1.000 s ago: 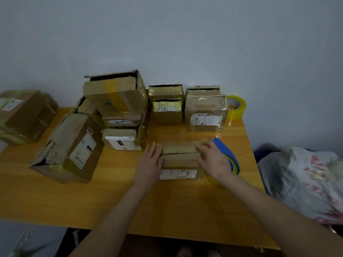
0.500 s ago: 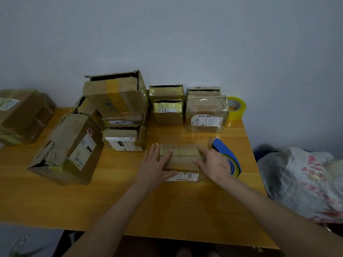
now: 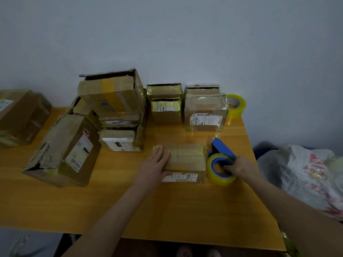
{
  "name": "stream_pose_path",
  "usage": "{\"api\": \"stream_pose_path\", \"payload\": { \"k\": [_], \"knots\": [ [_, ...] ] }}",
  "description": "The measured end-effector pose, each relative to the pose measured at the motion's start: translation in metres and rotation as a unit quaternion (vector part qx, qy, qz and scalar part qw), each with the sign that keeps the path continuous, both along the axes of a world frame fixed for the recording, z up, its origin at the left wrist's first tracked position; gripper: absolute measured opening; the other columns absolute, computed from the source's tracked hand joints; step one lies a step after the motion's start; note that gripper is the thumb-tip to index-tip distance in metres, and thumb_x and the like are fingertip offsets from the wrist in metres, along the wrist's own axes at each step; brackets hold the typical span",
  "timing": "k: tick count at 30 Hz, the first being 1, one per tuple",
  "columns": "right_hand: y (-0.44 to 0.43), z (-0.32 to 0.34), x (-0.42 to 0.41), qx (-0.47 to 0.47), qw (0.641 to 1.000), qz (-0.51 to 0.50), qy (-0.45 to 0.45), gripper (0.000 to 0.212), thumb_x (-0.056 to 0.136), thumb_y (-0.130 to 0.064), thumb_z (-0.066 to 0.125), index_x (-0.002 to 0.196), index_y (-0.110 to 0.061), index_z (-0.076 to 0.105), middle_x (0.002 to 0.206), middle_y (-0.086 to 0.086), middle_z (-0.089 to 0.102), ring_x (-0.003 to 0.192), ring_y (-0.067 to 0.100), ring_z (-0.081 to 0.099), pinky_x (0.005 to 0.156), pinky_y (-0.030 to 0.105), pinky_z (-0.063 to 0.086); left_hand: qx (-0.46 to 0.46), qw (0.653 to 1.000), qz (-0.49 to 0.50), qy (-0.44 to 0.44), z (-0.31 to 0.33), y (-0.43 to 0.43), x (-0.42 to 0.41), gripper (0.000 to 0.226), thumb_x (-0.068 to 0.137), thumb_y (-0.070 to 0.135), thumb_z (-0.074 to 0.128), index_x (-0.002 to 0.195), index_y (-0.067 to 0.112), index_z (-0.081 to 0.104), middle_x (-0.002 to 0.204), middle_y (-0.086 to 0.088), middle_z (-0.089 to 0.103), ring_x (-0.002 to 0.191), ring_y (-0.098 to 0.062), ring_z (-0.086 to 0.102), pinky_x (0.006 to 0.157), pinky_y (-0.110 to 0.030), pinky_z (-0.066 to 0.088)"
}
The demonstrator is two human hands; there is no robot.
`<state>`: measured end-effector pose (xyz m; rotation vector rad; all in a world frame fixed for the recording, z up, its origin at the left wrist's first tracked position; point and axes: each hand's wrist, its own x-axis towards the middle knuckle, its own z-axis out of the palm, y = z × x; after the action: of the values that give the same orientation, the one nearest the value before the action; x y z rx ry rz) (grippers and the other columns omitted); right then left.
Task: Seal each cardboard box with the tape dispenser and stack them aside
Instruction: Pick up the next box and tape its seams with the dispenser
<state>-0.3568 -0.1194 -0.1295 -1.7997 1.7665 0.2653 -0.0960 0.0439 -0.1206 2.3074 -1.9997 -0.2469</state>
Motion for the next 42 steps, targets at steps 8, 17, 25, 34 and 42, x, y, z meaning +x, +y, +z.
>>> {"api": "stream_pose_path", "payload": {
  "k": [8, 17, 25, 34, 42],
  "knots": [
    [-0.023, 0.018, -0.002, 0.034, 0.983, -0.082, -0.16, 0.024, 0.086, -0.013, 0.066, 0.074, -0.008, 0.046, 0.064, 0.009, 0.047, 0.055, 0.021, 0.045, 0.05, 0.033, 0.038, -0.014, 1.0, 0.003, 0.028, -0.003, 0.003, 0.003, 0.076, 0.09, 0.05, 0.051, 0.15, 0.03, 0.008, 0.152, 0.006, -0.013, 0.147, -0.015, -0.006, 0.118, -0.029, 0.006],
    [-0.032, 0.137, 0.033, 0.1, 0.921, 0.007, -0.377, 0.037, 0.076, -0.006, 0.076, 0.109, -0.009, 0.062, 0.086, 0.007, 0.068, 0.07, 0.018, 0.064, 0.064, 0.029, 0.051, -0.008, 0.998, 0.021, 0.059, 0.003, 0.005, 0.0, 0.074, 0.09, 0.049, 0.054, 0.151, 0.032, 0.016, 0.159, 0.009, -0.004, 0.147, -0.014, -0.002, 0.117, -0.033, 0.018],
    [0.007, 0.127, 0.096, 0.042, 0.931, 0.186, -0.312, 0.058, 0.069, -0.031, 0.084, 0.117, -0.017, 0.053, 0.108, 0.003, 0.06, 0.093, 0.019, 0.064, 0.079, 0.033, 0.055, -0.017, 0.999, 0.002, 0.044, 0.001, 0.005, 0.001, 0.076, 0.092, 0.048, 0.053, 0.152, 0.026, 0.013, 0.161, 0.002, -0.002, 0.148, -0.017, -0.004, 0.119, -0.031, 0.01],
    [0.006, 0.114, 0.09, 0.02, 0.92, 0.249, -0.303, 0.054, 0.067, -0.026, 0.085, 0.105, -0.024, 0.046, 0.103, 0.001, 0.057, 0.087, 0.015, 0.063, 0.064, 0.022, 0.051, -0.258, 0.811, 0.29, 0.438, 0.031, 0.016, 0.008, 0.026, 0.094, 0.023, 0.057, 0.119, 0.016, 0.061, 0.113, 0.001, 0.065, 0.097, -0.011, 0.061, 0.079, -0.026, 0.054],
    [0.007, 0.113, 0.085, 0.017, 0.917, 0.262, -0.302, 0.057, 0.068, -0.025, 0.085, 0.107, -0.026, 0.045, 0.105, -0.001, 0.056, 0.09, 0.013, 0.062, 0.066, 0.021, 0.053, -0.057, 0.637, 0.367, 0.676, 0.072, -0.014, 0.0, 0.04, 0.088, 0.054, 0.058, 0.102, 0.018, 0.068, 0.082, 0.007, 0.071, 0.07, -0.012, 0.052, 0.051, -0.022, 0.038]
  ]
}}
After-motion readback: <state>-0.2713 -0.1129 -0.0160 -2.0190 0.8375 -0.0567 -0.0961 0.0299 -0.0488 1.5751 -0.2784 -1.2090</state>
